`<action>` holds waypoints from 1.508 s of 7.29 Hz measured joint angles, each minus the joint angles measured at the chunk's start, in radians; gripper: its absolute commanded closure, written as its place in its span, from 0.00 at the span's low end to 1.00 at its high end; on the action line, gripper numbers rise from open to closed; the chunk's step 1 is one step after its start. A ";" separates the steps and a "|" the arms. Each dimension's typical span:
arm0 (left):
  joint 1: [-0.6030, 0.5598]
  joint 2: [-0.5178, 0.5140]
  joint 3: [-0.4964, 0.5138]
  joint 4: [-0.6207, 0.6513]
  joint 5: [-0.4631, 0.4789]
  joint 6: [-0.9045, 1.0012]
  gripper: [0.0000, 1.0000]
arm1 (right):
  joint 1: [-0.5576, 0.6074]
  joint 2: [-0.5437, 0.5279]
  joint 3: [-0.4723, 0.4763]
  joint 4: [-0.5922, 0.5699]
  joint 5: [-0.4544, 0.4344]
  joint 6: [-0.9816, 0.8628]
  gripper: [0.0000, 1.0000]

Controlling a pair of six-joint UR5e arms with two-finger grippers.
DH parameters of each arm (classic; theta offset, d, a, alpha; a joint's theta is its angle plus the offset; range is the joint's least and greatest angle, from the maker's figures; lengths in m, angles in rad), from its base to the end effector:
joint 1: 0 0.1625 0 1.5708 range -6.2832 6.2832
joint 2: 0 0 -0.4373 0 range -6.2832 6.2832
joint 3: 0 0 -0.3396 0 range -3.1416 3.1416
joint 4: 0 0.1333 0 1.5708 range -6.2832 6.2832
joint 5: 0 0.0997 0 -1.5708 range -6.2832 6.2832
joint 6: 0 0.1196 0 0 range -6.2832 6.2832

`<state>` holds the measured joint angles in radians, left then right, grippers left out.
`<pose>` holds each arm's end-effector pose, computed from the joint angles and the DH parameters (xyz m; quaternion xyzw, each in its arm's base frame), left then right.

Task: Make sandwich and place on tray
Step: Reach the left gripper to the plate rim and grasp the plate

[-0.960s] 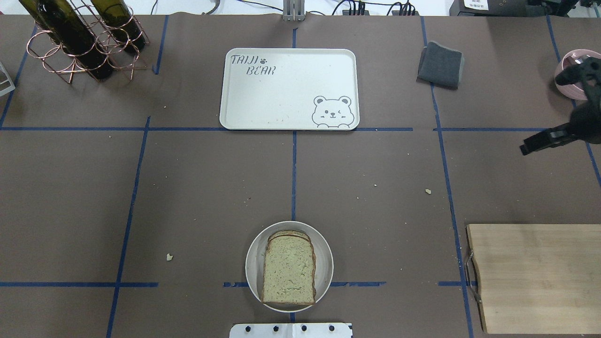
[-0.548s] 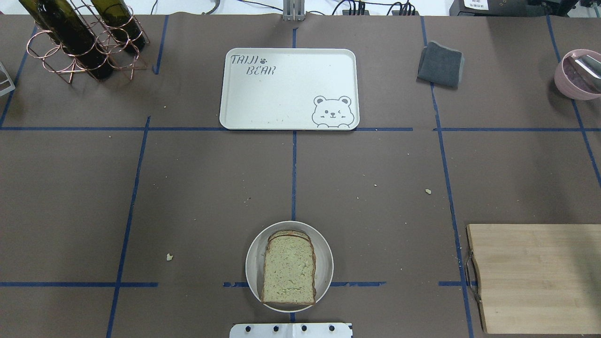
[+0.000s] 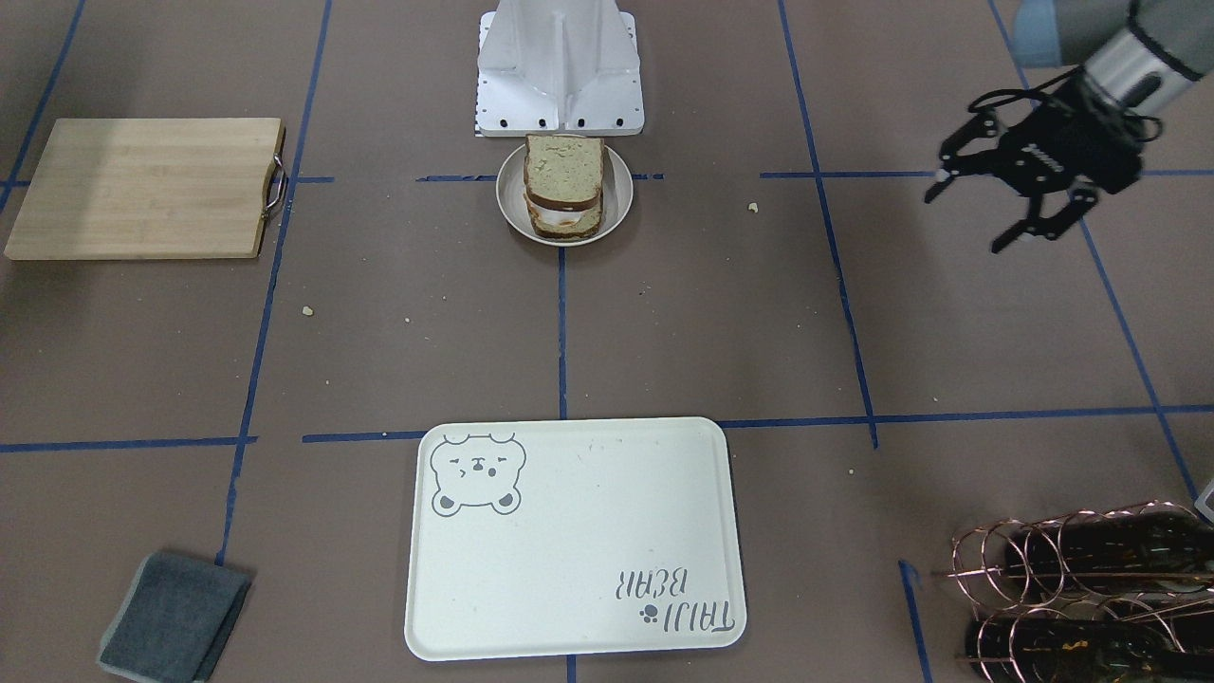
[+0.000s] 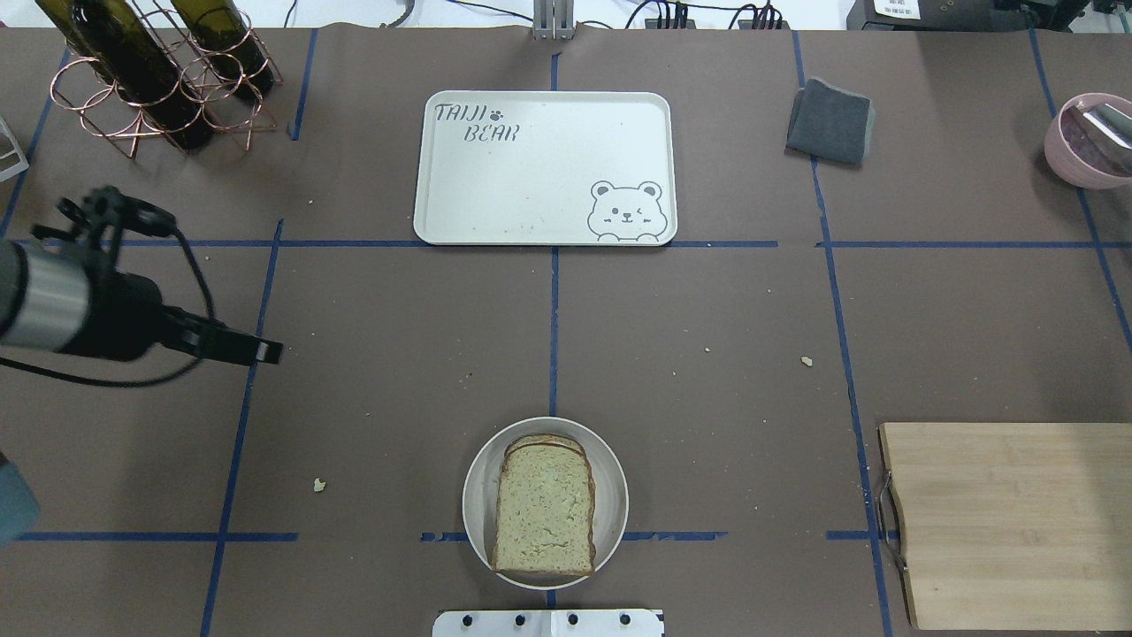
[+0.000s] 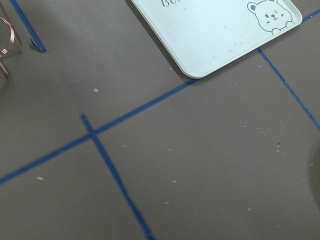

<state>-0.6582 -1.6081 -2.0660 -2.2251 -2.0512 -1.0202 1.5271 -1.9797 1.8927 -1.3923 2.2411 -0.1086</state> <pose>0.3040 -0.3337 0.3744 0.1464 0.5590 0.0895 0.8112 0.0471 -0.2746 0.6775 0.0538 -0.3270 -0.0868 0.9395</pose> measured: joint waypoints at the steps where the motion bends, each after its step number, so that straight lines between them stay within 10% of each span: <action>1: 0.148 -0.044 -0.006 0.013 0.130 -0.153 0.00 | 0.007 -0.005 -0.002 0.001 0.000 -0.002 0.00; 5: 0.439 -0.236 0.101 0.162 0.430 -0.420 0.42 | 0.033 -0.007 -0.024 0.001 -0.003 -0.005 0.00; 9: 0.471 -0.299 0.198 0.171 0.468 -0.460 0.64 | 0.059 -0.007 -0.036 0.003 -0.003 -0.006 0.00; 11: 0.471 -0.301 0.210 0.170 0.468 -0.460 1.00 | 0.060 -0.007 -0.039 0.003 -0.007 -0.006 0.00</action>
<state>-0.1872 -1.9086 -1.8561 -2.0550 -1.5834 -1.4803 1.5872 -1.9865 1.8540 -1.3898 2.2343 -0.1150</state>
